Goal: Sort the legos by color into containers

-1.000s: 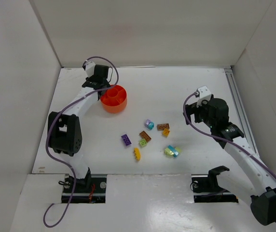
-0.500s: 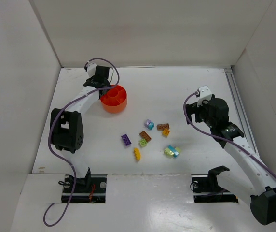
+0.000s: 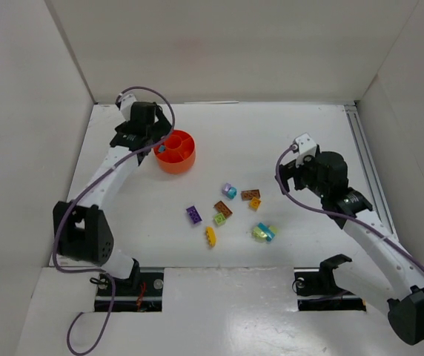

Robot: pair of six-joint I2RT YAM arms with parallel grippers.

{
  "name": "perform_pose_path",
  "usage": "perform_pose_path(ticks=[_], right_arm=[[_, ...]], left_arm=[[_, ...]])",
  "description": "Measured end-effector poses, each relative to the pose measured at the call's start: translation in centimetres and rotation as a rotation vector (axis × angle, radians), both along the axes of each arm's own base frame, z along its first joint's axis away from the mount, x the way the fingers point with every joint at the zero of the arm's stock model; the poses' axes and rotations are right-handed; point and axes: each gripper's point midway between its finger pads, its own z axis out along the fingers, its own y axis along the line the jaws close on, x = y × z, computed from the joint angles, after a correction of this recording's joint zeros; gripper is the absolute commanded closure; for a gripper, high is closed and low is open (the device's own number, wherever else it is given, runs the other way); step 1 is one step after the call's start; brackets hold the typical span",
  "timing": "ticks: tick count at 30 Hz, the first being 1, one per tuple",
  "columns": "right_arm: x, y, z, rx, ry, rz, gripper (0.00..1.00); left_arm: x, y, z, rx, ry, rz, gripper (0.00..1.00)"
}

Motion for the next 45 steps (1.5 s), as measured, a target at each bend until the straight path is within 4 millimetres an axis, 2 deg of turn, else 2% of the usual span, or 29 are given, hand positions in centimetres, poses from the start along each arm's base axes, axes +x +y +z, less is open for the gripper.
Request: perform_pose_path(ticks=[2,4,7,10,14,15,17,19,25,29,33,35,36,38,39,43,45], right_arm=[[-0.4,1.4,-0.2,-0.009,0.004,0.047,0.0],[-0.8,2.8,-0.7,-0.022,0.015,0.086,0.0],[-1.0,3.6,-1.5,-0.033,0.038,0.09,0.0],[-0.7,2.9,-1.6,-0.025,0.047,0.023,0.0],[-0.4,1.9,-1.8,-0.012,0.058,-0.064,0.0],[-0.4,1.7,-1.8,-0.008,0.062,-0.079,0.0],[-0.5,1.4,-2.0,-0.001,0.074,-0.105,0.0],[-0.6,1.3,-2.2,0.001,0.084,-0.116,0.0],[-1.2,1.1,-3.4,0.003,0.125,-0.128,0.0],[-2.0,0.6,-4.2,-0.006,0.153,-0.135,0.0],[-2.6,0.1,-3.4,0.001,0.132,-0.149,0.0],[-2.8,-0.3,-2.9,0.006,0.116,-0.159,0.0],[-2.9,-0.4,-2.6,0.008,0.109,-0.165,0.0],[-3.0,-0.9,-2.3,0.009,0.098,-0.18,0.0],[-3.0,-1.1,-2.2,0.008,0.094,-0.188,0.0],[-3.1,-1.4,-2.1,0.002,0.092,-0.201,0.0],[-3.1,-1.5,-2.2,0.0,0.093,-0.203,0.0]], left_arm=[[-2.0,0.0,1.5,-0.038,-0.041,-0.012,0.0],[-4.4,-0.3,2.2,-0.077,-0.065,-0.03,0.0],[-7.7,-1.4,1.7,-0.127,-0.061,-0.053,0.0],[-10.9,-4.8,-1.1,-0.161,0.02,-0.126,0.0],[-16.1,-9.0,-7.0,-0.19,0.197,-0.214,0.09],[-17.4,-9.6,-8.3,-0.196,0.237,-0.227,0.15],[-19.3,-10.2,-10.4,-0.207,0.3,-0.231,0.21],[-20.6,-10.9,-11.8,-0.219,0.346,-0.224,0.23],[-22.6,-13.7,-13.5,-0.231,0.393,-0.219,0.29],[-22.6,-13.0,-16.0,-0.181,0.442,-0.146,0.34],[-22.2,-12.8,-17.1,-0.145,0.466,-0.1,0.4],[-21.7,-13.1,-17.0,-0.148,0.456,-0.092,0.46],[-21.5,-13.2,-17.1,-0.148,0.455,-0.088,0.55],[-21.2,-13.1,-17.4,-0.137,0.459,-0.077,0.64],[-21.1,-13.1,-17.4,-0.137,0.458,-0.075,0.72],[-20.6,-13.1,-17.2,-0.132,0.446,-0.07,0.82],[-20.4,-12.7,-17.0,-0.113,0.44,-0.063,0.82]])
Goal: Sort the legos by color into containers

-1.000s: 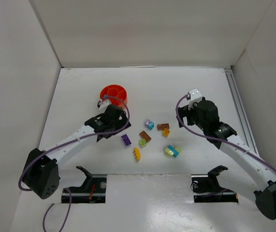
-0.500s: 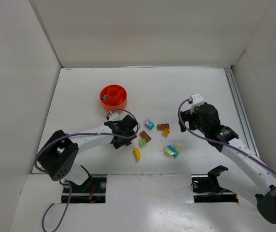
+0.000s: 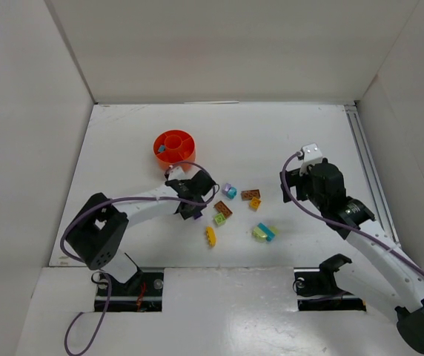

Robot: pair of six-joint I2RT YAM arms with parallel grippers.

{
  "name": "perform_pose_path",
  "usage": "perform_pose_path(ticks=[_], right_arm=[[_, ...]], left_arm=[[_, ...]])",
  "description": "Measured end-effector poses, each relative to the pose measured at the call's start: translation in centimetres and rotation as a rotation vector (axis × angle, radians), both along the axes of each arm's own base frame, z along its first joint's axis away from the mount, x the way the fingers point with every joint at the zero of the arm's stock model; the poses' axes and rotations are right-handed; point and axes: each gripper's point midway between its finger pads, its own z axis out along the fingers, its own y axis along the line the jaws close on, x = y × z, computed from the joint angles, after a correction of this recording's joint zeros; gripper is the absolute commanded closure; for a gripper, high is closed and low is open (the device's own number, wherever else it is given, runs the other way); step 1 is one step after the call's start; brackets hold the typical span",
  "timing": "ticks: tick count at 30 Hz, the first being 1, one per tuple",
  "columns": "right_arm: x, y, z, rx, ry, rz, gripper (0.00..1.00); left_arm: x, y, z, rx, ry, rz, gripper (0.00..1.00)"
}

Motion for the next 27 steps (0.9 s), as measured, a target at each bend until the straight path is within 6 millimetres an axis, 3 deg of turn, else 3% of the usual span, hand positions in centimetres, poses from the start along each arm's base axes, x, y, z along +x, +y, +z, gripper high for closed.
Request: perform_pose_path(ticks=[4,8,12,15,21,27], right_arm=[[-0.1,-0.1,-0.1,-0.004,0.006,-0.002,0.0],[-0.1,-0.2,-0.2,-0.007,0.007,-0.005,0.0],[0.0,-0.5,-0.2,-0.017,0.007,-0.02,0.0],[0.1,-0.8,-0.5,-0.027,0.013,-0.033,0.0],[0.7,-1.6,-1.4,-0.063,0.042,-0.067,0.0],[1.3,-2.9,-1.7,-0.091,0.054,-0.111,0.0]], left_arm=[[1.3,0.9,2.4,0.033,-0.062,0.03,0.81],[4.7,2.6,8.2,0.018,-0.208,0.114,0.81],[9.0,6.3,14.6,0.017,-0.368,0.227,0.81],[11.0,9.4,17.3,0.05,-0.442,0.283,0.81],[13.3,13.2,17.3,0.127,-0.436,0.327,0.81],[15.7,12.7,15.1,0.147,-0.376,0.322,0.81]])
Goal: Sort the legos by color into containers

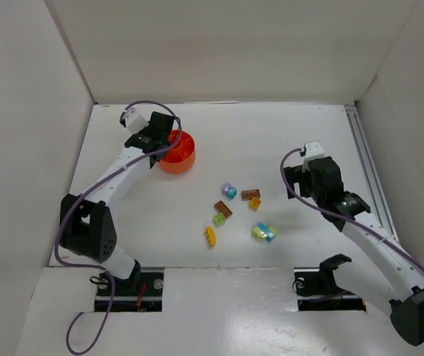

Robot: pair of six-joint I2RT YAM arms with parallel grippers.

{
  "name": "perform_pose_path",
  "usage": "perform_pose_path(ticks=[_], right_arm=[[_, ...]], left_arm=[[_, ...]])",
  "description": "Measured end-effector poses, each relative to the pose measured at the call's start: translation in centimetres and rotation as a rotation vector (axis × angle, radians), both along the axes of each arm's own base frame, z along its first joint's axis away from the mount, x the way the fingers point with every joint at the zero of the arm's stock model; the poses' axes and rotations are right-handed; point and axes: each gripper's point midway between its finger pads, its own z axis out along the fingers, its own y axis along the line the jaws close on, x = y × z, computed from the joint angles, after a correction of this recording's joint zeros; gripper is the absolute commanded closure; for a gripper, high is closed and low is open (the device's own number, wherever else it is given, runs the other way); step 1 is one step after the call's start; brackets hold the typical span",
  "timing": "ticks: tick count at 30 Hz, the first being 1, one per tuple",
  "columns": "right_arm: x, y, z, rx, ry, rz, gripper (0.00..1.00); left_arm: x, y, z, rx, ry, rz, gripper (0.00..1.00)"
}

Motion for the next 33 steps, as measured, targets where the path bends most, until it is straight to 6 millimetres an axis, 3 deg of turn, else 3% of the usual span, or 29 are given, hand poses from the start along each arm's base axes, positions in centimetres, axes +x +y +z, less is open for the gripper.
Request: perform_pose_path(ticks=[7,13,22,33], right_arm=[[0.4,-1.3,0.2,0.001,-0.006,-0.047,0.0],[0.6,-2.1,0.3,-0.001,-0.01,-0.071,0.0],[0.9,-2.7,-0.2,0.002,0.009,-0.083,0.0],[1.0,-2.3,-0.3,0.007,0.012,-0.062,0.0]], left_arm=[[2.1,-1.5,-2.8,-0.043,0.05,0.021,0.82],[2.4,-2.1,-3.9,-0.083,0.065,0.042,0.82],[2.4,-3.1,-3.9,-0.133,0.051,0.062,0.58],[2.2,-4.0,-3.9,-0.153,0.045,0.059,0.51]])
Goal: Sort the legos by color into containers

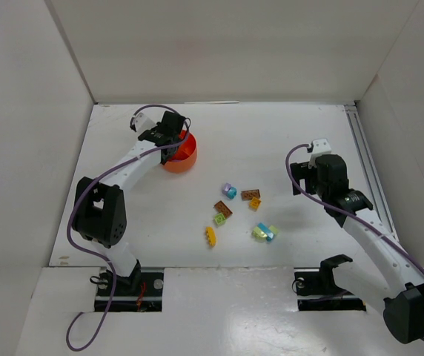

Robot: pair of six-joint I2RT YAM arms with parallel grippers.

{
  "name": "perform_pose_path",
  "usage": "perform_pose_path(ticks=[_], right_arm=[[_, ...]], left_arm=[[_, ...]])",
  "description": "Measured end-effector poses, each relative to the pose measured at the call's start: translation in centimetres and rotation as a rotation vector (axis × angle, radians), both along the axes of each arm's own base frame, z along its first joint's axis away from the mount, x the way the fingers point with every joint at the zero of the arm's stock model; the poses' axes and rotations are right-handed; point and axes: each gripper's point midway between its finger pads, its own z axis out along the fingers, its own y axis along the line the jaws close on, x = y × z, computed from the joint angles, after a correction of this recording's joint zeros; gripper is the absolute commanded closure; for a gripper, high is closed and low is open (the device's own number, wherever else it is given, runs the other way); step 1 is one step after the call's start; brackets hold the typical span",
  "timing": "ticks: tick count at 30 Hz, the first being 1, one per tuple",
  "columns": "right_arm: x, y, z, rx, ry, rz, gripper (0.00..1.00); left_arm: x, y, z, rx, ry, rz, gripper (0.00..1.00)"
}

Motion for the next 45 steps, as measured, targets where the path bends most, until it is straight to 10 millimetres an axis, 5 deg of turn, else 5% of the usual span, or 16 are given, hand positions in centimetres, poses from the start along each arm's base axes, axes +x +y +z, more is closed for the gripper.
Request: perform_pose_path(ticks=[5,9,16,21,25,37,40,45], right_arm=[[0.0,0.7,0.0,0.008,0.0,0.044,0.0],[0.5,3.0,0.9,0.047,-0.037,0.178,0.0],[-0.1,10.6,1.3,0.042,-0.075,0.506,0.0],[0.0,16.8,-1.2,-0.001,-0.007,0.691,0.03],[0.3,19.7,-4.0,-0.039,0.035,0.775,0.06],[2.1,23.3,-11.0,-0.045,0.134,0.872,0.19],[2.0,23.8,-11.8,-0.033,0.145,0.89,0.29],[2.4,24.3,-12.0,-0.019,0.123,0.893,0.32]], left_arm=[[-0.1,0.0,0.4,-0.001,-0.005,-0.013,0.31],[-1.1,-0.3,1.8,-0.001,-0.035,-0.081,0.0],[-6.1,-1.0,6.2,-0.019,-0.163,-0.292,0.0],[-10.4,-1.3,5.0,-0.042,-0.168,-0.433,0.0],[-12.6,-1.9,2.6,-0.068,-0.128,-0.519,0.0],[-13.4,-3.8,0.6,-0.117,-0.095,-0.644,0.0],[-13.8,-4.0,0.1,-0.125,-0.08,-0.656,0.0],[-14.2,-4.0,-0.1,-0.134,-0.082,-0.665,0.0]])
